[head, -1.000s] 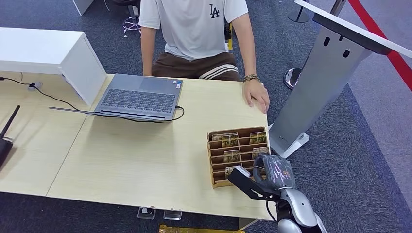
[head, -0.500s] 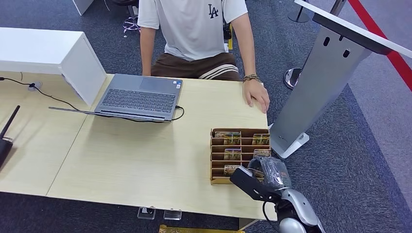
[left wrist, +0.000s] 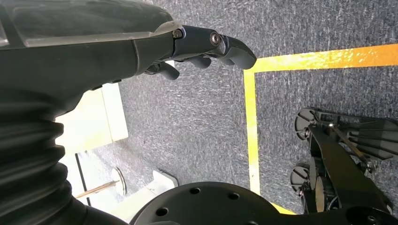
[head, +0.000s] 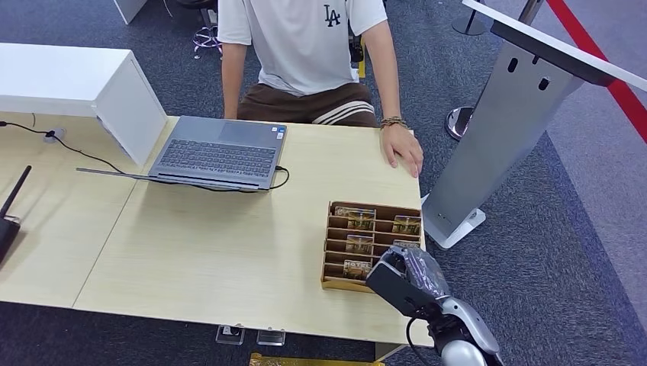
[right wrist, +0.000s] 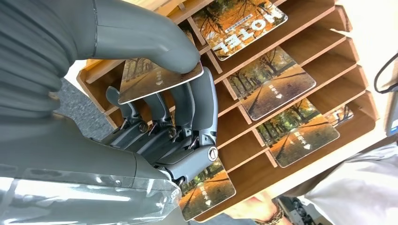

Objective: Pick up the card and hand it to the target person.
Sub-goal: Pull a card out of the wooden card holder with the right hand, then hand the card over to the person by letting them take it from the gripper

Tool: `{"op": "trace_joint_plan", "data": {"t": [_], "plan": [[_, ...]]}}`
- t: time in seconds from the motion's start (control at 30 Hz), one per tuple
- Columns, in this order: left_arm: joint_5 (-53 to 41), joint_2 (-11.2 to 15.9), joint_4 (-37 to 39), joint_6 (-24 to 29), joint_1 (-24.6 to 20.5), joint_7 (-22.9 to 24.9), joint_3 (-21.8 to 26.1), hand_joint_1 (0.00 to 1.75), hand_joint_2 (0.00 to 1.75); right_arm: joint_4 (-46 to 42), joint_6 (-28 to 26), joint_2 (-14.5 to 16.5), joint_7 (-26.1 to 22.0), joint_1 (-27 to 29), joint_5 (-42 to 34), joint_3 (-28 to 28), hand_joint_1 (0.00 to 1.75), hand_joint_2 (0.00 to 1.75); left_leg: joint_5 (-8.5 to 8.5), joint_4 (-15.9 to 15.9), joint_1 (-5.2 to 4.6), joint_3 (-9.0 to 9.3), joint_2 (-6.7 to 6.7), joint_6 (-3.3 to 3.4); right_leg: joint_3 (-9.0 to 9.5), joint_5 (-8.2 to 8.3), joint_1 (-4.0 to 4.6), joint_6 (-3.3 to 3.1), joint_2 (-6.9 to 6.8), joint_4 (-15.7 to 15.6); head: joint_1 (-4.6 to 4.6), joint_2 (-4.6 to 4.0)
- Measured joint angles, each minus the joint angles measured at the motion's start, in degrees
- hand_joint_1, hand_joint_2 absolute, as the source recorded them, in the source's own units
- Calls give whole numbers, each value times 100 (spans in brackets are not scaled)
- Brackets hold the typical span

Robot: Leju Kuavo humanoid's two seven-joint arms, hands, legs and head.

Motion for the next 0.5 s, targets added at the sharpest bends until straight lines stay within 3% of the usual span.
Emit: {"op": "trace_joint_plan", "data": {"t": [0.3,0.5], "plan": [[74,8,0,26,2,7,4,0,175,-298,-549,-13,1,-4,428,57,150,175,0,0,0,0,0,0,0,0,0,0,0,0,0,0],[89,10,-1,40,4,-13,4,0,175,-897,-1206,-17,-492,21,712,56,150,175,0,0,0,1,0,0,0,0,0,0,0,0,1,0]]}}
